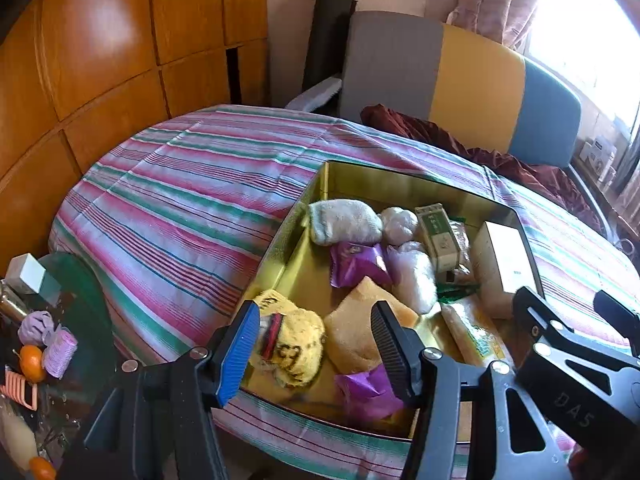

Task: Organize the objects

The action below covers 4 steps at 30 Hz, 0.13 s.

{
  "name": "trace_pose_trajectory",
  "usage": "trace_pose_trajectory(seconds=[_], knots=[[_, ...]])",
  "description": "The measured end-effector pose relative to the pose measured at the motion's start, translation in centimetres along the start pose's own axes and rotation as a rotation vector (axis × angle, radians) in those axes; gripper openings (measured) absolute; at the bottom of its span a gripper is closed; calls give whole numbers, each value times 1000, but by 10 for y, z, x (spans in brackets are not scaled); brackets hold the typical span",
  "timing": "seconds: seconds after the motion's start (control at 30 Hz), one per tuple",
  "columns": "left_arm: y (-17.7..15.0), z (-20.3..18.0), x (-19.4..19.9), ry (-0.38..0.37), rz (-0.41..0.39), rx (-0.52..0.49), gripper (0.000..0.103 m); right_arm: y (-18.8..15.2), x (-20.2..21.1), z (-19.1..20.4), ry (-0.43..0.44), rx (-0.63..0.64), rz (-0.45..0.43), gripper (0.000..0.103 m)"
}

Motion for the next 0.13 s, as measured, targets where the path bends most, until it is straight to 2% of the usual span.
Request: trace_pose_trajectory(seconds=[0.13], knots=[[2,0,4,14,-30,-6,58,-1,-1,1,6,1,4,103]])
Point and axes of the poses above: each gripper's, at about its wrist camera, not at the fingertips, and x roughly against the way its jaws point, z to its left, y to its top, the point moved 4 cm from there along -x, roughly the way its jaws point, and after that the axes turned 9 degrees about x, right-handed, at the moved point
